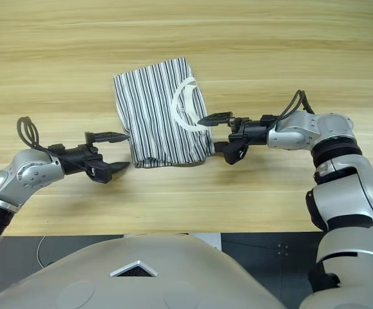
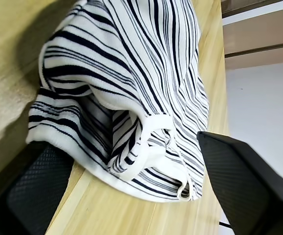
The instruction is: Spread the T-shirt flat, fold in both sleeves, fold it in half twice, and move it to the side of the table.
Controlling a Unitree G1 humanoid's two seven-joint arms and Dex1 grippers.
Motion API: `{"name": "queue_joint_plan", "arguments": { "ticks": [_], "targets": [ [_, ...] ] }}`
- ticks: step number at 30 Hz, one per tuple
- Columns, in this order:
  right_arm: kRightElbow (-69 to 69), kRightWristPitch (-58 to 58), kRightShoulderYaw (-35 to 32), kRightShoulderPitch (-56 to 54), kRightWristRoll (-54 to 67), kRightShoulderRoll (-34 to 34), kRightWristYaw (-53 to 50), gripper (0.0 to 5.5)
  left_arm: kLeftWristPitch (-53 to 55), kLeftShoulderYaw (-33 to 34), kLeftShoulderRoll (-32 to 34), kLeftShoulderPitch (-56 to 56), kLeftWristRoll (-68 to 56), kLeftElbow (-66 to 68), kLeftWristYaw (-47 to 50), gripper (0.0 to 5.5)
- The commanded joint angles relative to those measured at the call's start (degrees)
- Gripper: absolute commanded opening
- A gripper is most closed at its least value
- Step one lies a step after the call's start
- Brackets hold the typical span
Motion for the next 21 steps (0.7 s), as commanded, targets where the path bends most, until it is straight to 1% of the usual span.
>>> {"name": "queue_joint_plan", "arguments": {
  "ticks": [1, 9, 11, 15, 19, 21],
  "targets": [
    [1.3, 1.5, 4.0, 0.4, -4.3, 1.3, -1.4, 4.43, 0.7, -1.7, -0.7, 0.2, 2.9, 1.1, -2.1, 4.23],
    [0.5, 1.0, 8.6, -0.7, -6.5, 0.1, -4.8, 4.43, 0.3, -2.3, -2.3, -2.1, 3.2, 2.1, -2.9, 4.23],
    [0.8, 0.3, 9.4, -1.1, -6.5, -0.1, -5.0, 4.06, -0.3, -2.9, -2.5, -2.7, 3.4, 2.8, -3.3, 4.27],
    [1.0, -0.3, 11.2, -1.9, -7.3, -0.2, -5.7, 3.26, -1.0, -3.7, -2.9, -3.6, 3.9, 4.5, -3.6, 3.59],
    [1.1, -0.2, 12.8, -2.9, -8.8, -0.4, -7.2, 2.58, -0.9, -3.8, -2.9, -3.7, 3.8, 5.1, -3.6, 3.05],
    [1.5, 0.1, 13.4, -3.3, -9.4, -0.3, -8.1, 2.10, -1.1, -3.8, -2.9, -3.6, 3.5, 5.2, -3.9, 2.65]
  ]
}}
